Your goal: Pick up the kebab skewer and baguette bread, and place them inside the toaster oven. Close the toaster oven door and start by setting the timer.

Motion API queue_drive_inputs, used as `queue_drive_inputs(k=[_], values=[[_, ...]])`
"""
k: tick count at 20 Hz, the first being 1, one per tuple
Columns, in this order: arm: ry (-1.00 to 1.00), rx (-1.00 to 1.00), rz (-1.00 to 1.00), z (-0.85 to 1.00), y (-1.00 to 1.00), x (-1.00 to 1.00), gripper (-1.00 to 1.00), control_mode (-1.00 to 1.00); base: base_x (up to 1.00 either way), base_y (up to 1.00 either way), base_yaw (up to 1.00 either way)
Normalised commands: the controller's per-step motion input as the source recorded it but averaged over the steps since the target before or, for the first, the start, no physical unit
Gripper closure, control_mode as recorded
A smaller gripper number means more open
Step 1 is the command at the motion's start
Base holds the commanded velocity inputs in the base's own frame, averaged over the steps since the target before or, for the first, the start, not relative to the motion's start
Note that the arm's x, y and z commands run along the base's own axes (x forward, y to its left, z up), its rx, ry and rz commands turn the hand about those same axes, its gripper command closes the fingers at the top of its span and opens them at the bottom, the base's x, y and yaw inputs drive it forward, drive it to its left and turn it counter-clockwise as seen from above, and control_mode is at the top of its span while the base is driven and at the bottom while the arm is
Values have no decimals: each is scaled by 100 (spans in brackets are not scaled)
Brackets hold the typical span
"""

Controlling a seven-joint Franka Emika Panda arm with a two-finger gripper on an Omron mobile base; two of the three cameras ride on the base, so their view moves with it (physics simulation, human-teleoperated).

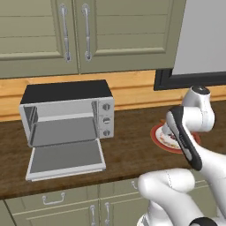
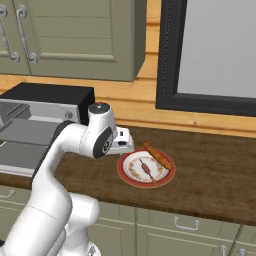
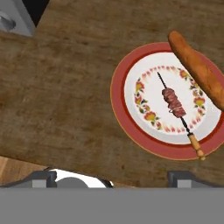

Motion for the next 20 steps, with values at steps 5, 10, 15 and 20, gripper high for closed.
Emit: queue_drive_inputs(k=[5, 10, 15, 20], values=[[7, -20, 0, -16, -83, 36, -100, -100, 0, 0, 0], [1, -15, 0, -18, -60, 49, -100, -100, 0, 0, 0], [0, -1, -5, -30, -24, 64, -100, -100, 0, 0, 0], [1, 0, -5, -32, -27, 62, -100, -100, 0, 0, 0]])
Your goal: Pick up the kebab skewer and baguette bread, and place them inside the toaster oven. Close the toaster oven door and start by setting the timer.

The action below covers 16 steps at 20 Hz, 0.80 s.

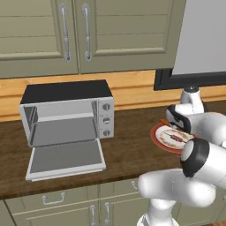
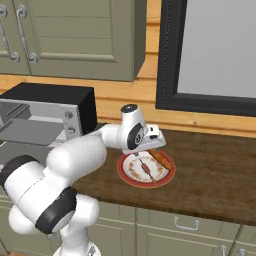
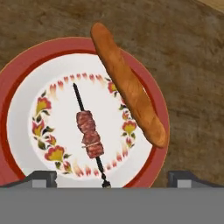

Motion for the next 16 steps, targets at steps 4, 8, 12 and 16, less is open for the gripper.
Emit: queue_drive_inputs(k=[4, 8, 12, 16], values=[[4, 0, -1, -39, -34, 39, -100, -100, 0, 0, 0], [4, 1, 0, -36, -30, 28, -100, -100, 0, 0, 0], [3, 2, 0, -30, -9, 14, -100, -100, 0, 0, 0], [0, 0, 1, -26, -1, 25, -100, -100, 0, 0, 0]])
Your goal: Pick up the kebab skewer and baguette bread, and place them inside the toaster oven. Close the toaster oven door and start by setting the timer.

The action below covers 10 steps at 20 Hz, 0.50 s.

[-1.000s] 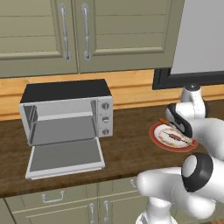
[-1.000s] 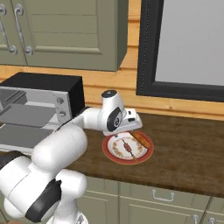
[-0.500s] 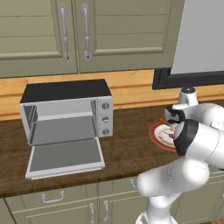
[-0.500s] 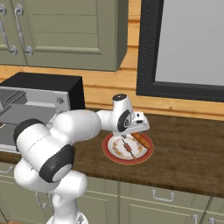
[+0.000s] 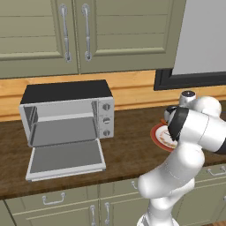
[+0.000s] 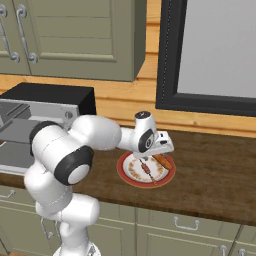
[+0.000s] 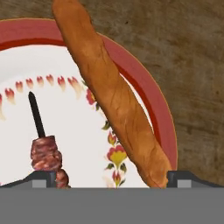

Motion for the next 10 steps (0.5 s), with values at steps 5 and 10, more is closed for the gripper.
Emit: queue_drive_inputs(k=[5, 10], values=[[0, 0, 1, -26, -6, 43, -100, -100, 0, 0, 0], [1, 0, 4, -23, -21, 33, -100, -100, 0, 0, 0]])
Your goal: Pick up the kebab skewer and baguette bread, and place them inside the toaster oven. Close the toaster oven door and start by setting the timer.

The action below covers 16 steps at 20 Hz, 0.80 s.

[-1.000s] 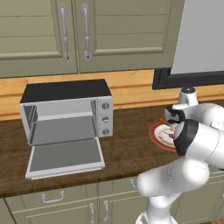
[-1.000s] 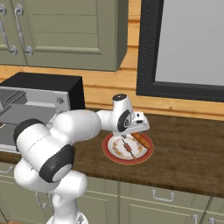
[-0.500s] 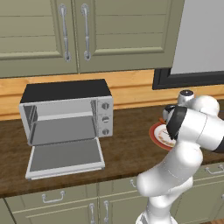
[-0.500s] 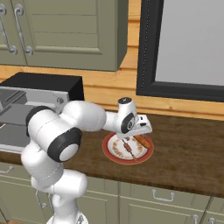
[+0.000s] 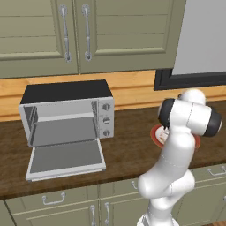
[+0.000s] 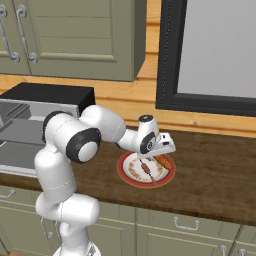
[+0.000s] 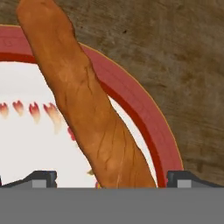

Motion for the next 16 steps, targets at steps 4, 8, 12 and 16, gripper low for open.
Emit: queue_drive_inputs(k=[4, 8, 12, 16], values=[[2, 0, 5, -24, -21, 42, -100, -100, 0, 0, 0], [1, 0, 5, -19, -3, 10, -100, -100, 0, 0, 0], [0, 0, 7, -2, -2, -1, 100, -100, 0, 0, 0], [0, 0, 12, 4, -7, -8, 100, -100, 0, 0, 0]])
